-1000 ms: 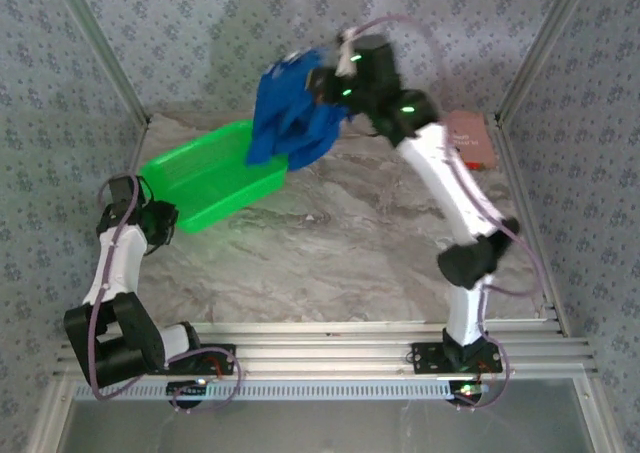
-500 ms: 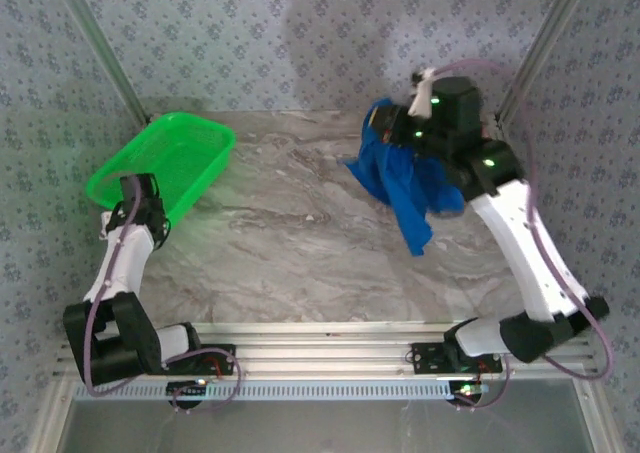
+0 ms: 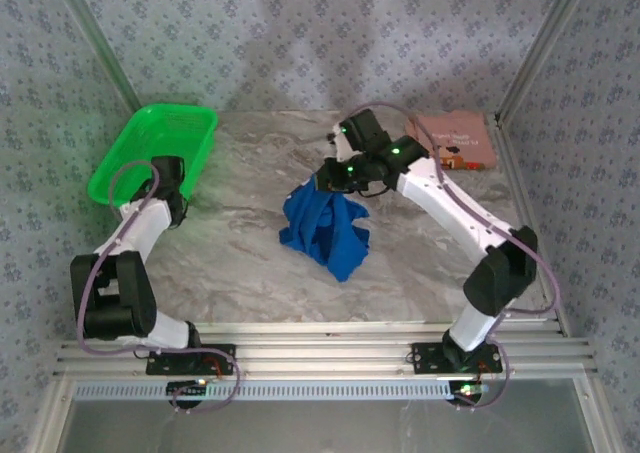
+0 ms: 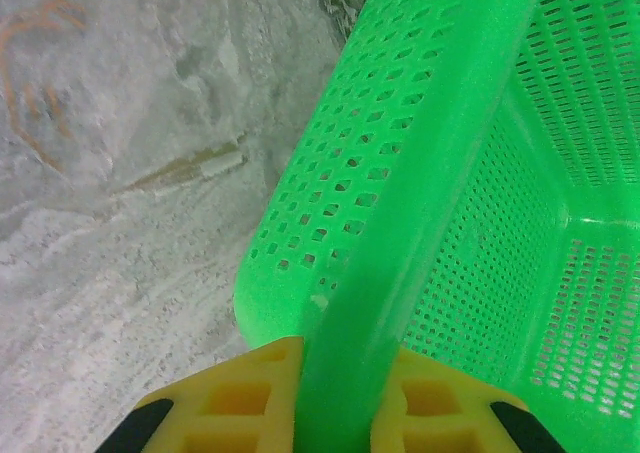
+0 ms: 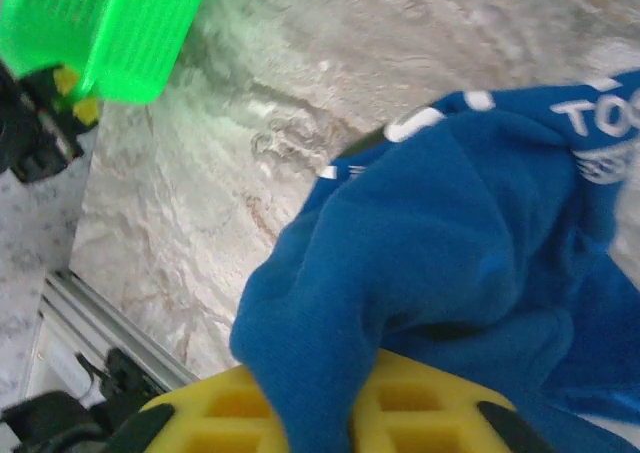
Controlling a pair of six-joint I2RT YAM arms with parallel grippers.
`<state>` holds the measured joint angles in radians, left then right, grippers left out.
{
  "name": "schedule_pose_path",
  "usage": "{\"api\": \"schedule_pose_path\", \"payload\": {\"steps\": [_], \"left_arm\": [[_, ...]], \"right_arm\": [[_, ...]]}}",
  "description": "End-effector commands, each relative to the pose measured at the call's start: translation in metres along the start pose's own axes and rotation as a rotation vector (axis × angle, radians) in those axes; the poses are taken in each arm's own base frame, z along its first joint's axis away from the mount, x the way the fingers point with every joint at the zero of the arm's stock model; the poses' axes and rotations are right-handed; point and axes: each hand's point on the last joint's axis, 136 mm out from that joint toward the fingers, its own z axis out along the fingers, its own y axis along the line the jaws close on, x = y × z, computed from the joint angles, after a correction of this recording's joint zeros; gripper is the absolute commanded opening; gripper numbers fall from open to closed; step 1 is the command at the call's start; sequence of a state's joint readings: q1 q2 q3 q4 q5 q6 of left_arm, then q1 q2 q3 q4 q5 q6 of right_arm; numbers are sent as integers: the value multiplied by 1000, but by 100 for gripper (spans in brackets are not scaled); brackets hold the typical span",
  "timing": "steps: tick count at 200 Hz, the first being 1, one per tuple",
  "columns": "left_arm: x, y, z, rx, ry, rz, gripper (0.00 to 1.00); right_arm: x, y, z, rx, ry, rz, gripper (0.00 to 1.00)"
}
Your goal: Fold and stack the t-shirts
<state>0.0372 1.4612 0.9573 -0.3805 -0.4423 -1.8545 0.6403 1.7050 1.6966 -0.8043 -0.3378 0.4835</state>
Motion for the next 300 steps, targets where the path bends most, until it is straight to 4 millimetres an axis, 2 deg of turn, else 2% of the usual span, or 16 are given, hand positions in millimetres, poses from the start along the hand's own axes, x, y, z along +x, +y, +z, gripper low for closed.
{"api": "schedule_pose_path", "payload": {"steps": [1,8,19,21,25,38,60,98,113,135,165,217,242,254,268,300], "left_arm": [[11,-39,-11,136,29,-71,61],[14,-38,-13,137,49,-62,75],[17,-42,-19,164,75,-43,85],[17,-43,-20,173,79,-39,94],[18,-46,-23,188,87,-28,99],[17,-51,-36,219,108,6,100],[8,-59,-64,282,129,86,100],[7,-60,-122,350,228,381,100],[1,-47,-140,328,245,513,100],[0,-27,-157,364,293,644,100],[40,-8,-182,477,466,879,100],[104,29,-209,662,672,1240,100],[135,68,-190,531,809,1365,99],[152,87,-180,468,892,1398,100],[171,103,-171,409,944,1455,98],[212,113,-162,403,986,1539,96]], "right_arm": [[10,19,11,-67,91,-59,50],[13,24,14,-100,112,-58,56],[18,29,11,-133,137,-68,62],[19,29,10,-134,137,-73,63],[19,29,7,-136,134,-78,66],[17,31,-6,-155,116,-71,81],[26,19,-37,-131,123,-63,83],[85,-67,-74,110,208,103,84],[123,-93,-67,183,284,140,84],[181,-104,-37,150,401,181,82],[209,-130,5,172,389,261,78],[184,-148,62,186,321,222,66],[170,-151,83,183,323,227,54],[170,-154,91,196,346,236,37],[161,-155,91,197,331,240,16],[119,-131,53,199,202,164,1]]}}
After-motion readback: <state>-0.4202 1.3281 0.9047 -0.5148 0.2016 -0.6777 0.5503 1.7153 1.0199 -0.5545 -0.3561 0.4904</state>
